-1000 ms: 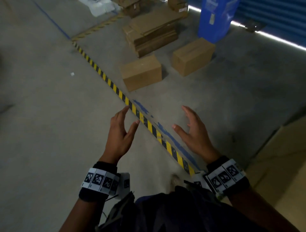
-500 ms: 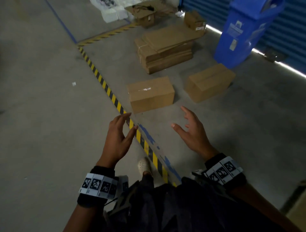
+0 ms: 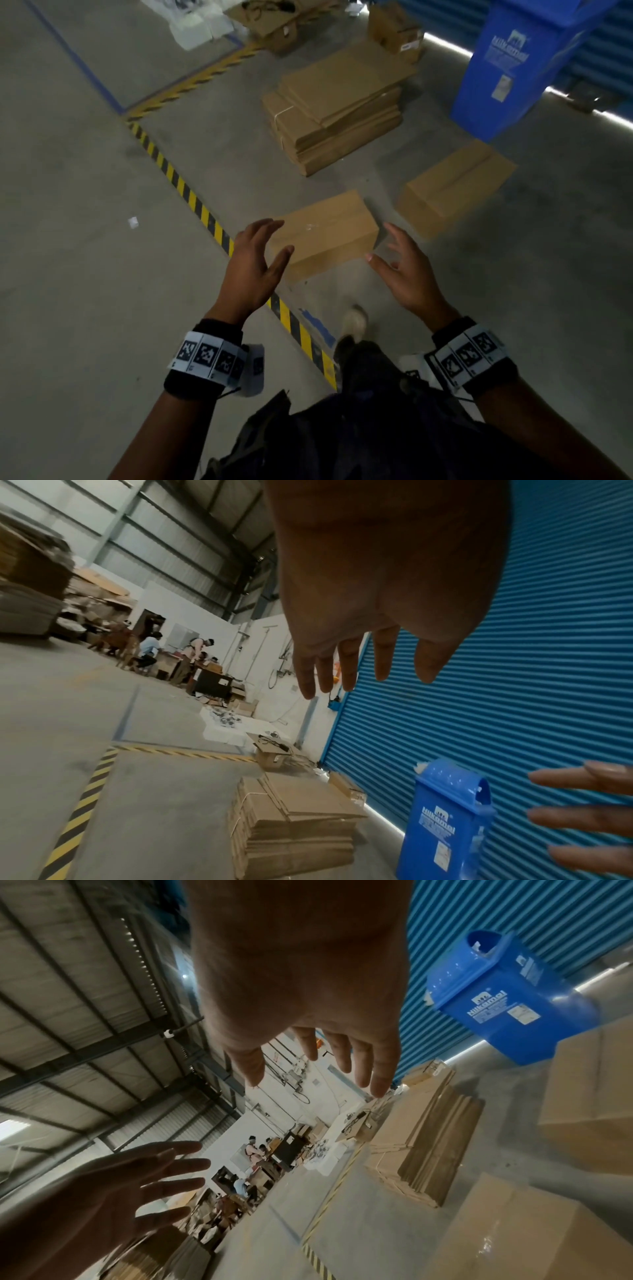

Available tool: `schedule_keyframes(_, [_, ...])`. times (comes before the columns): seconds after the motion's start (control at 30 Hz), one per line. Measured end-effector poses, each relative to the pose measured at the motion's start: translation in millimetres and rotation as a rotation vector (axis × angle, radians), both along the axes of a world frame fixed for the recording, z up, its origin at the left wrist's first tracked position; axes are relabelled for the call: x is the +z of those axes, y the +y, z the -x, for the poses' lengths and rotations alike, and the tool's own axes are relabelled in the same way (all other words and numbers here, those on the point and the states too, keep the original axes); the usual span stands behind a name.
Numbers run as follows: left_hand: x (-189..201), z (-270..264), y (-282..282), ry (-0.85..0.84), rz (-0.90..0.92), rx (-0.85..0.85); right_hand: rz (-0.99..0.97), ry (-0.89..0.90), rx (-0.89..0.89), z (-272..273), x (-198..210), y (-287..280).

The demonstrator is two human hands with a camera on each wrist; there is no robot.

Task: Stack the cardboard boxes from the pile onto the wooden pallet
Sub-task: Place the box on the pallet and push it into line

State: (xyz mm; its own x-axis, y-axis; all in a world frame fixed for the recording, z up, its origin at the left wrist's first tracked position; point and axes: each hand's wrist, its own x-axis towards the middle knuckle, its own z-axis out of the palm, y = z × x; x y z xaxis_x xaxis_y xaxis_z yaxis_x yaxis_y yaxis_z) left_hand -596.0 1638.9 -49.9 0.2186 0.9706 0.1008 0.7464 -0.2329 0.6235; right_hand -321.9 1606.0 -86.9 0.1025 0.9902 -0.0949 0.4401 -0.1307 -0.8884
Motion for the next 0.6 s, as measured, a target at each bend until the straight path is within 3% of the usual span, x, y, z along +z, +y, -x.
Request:
schedule_keyframes(0.2, [-35.5, -23.9, 162.0, 0.108, 0.127, -0.107, 0.112, 0.049, -0.117, -5.9, -62.7, 143.1])
schedule_keyframes(0.4, [-75.9, -48.7, 295.9, 0.220, 0.279, -0.240, 0.319, -0.009, -0.180, -23.7, -111.8, 234.0])
schedule_keyframes(0.6, [-171.3, -60.1, 411.6, 0.333, 0.472, -0.328, 0.544, 0.034, -0.319, -28.0, -181.3, 286.5])
